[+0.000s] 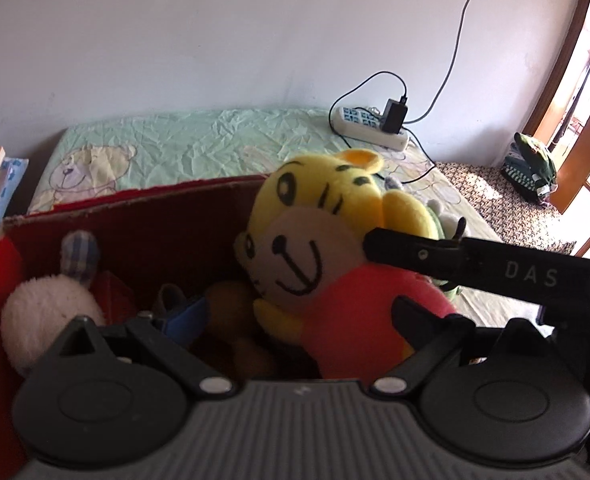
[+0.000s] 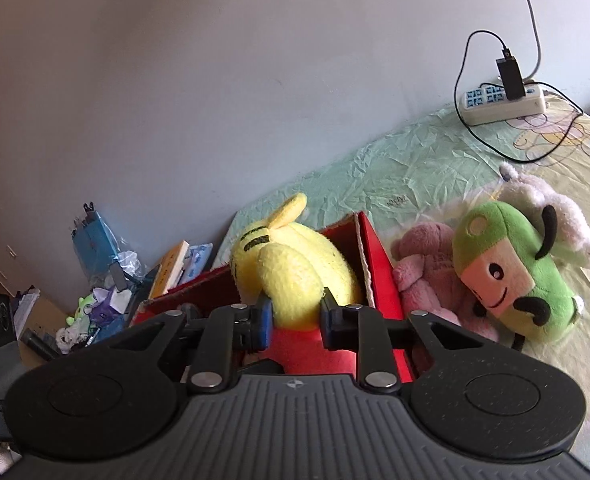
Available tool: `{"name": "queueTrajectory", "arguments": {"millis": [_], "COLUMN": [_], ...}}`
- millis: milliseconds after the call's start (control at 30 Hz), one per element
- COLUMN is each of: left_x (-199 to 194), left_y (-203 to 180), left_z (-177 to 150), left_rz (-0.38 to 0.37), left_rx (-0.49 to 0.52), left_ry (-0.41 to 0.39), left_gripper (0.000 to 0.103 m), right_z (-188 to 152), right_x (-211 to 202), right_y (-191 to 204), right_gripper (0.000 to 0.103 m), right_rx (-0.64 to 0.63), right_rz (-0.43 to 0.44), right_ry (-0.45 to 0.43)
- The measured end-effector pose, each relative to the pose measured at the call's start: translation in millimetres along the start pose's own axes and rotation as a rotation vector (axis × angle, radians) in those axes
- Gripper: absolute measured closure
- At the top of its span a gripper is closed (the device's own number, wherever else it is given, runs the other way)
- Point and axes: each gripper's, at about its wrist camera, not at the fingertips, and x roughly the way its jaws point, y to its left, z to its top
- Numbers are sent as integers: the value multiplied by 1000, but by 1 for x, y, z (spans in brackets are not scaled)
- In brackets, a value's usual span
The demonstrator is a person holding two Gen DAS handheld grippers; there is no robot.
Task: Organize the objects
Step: 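Carry the tiger plush into the red box and lower it inside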
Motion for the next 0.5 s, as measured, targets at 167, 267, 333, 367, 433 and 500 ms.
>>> {"name": "queueTrajectory", "arguments": {"millis": [167, 267, 333, 367, 433, 500], "left_x": [8, 13, 15, 15, 17, 18], "left_y": [2, -3, -5, -5, -4, -4], "left_z": [-2, -2, -2, -2, -2, -1], "left_rz": [19, 35, 43, 47, 47, 48], "left_rx": [7, 22, 31, 34, 26, 20], "left_ry": [27, 37, 34, 34, 40, 44], "left_gripper": [5, 4, 4, 4, 3, 2], "right_z": [-3, -10, -12, -12, -12, -12], "right_x": [-4, -5, -5, -5, -6, -6], "right_y": [-11, -6, -9, -11, -12, -12], "right_gripper": [78, 77, 73, 74, 74, 74], "right_rx": [86, 44, 50, 62, 63, 65], "right_rz": [-15, -38, -43, -36, -30, -31], "right_ry": [12, 3, 3, 6, 11, 11]}}
